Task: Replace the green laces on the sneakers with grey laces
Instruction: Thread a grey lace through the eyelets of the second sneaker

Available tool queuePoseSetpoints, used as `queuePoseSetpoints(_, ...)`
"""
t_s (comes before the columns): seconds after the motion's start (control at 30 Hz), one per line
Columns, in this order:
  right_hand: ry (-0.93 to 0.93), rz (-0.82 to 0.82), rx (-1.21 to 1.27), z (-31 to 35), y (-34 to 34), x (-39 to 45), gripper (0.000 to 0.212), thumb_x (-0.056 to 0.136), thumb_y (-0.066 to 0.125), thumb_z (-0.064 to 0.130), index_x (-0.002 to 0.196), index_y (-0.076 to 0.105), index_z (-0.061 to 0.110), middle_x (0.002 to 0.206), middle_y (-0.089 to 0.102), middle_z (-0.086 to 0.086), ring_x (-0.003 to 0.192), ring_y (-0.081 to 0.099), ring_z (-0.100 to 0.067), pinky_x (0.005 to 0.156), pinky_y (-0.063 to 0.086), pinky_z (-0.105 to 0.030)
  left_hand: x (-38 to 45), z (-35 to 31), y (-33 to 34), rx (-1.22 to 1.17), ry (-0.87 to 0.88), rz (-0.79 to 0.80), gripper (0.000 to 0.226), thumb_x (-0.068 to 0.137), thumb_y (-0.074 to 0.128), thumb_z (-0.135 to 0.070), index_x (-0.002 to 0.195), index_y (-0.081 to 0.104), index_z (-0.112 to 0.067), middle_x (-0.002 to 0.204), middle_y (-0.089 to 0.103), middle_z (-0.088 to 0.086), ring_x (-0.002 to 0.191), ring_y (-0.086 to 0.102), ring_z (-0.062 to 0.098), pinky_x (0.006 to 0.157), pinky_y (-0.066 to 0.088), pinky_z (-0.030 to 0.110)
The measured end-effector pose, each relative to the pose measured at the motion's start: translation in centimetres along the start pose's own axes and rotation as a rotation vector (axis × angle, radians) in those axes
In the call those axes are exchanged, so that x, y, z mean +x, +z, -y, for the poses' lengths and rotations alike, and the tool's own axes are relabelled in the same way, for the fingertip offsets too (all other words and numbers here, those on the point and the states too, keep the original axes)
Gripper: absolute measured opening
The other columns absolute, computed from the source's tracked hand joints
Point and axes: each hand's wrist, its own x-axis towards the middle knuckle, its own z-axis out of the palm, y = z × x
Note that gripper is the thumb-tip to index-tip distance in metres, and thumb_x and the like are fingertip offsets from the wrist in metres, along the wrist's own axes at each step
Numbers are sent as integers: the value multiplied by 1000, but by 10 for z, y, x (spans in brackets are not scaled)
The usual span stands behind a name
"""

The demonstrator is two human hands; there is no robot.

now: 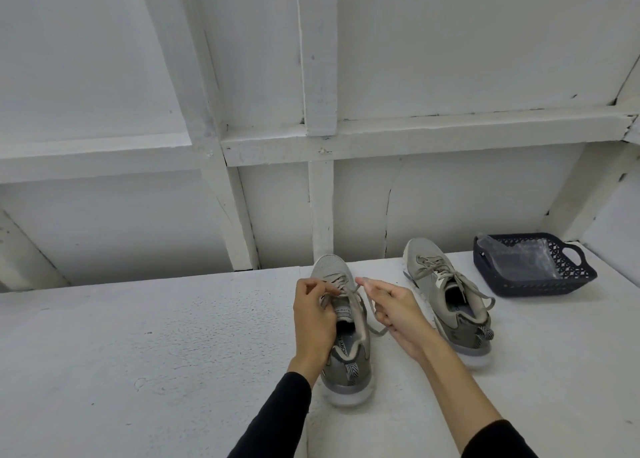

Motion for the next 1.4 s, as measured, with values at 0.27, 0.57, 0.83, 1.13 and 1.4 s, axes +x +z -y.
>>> queuePoseSetpoints(0.27,-345,-52,-1008,-7,0,11,16,97,52,23,101,65,16,100,38,3,97,40,-14,85,37,-26,3,8,4,336,67,82,32,87,56,3,91,75,-21,108,49,-9,100,38,12,89,40,26)
queuePoseSetpoints(0.57,316,-55,-429,8,14,25,25,92,41,12,68,42,15,75,40,-9,75,34,-21,65,27,-32,-1,3,1,295,61,50,43,76,52,11,94,63,-26,104,50,-11,97,38,12,84,44,31)
queuePoseSetpoints(0.83,195,-211,-599,5,12,28,35,96,46,23,69,63,9,61,59,1,63,54,-16,63,40,-29,1,2,1,279,62,35,40,82,57,10,85,73,-26,103,50,-11,102,39,9,89,43,25)
queuePoseSetpoints(1.13,357,-226,-847,-16,-25,13,16,88,57,20,80,48,9,80,53,-8,66,50,-23,53,38,-25,1,4,-1,264,-117,27,35,80,61,-7,105,57,-31,106,46,-15,100,45,10,78,49,33)
queuePoseSetpoints(1.4,304,-318,-1188,-35,-31,-5,28,92,54,14,118,44,7,115,59,-11,103,59,-28,70,44,-32,-2,-6,-1,241,-178,30,25,84,60,-11,100,58,-31,101,51,-14,83,53,4,58,37,20)
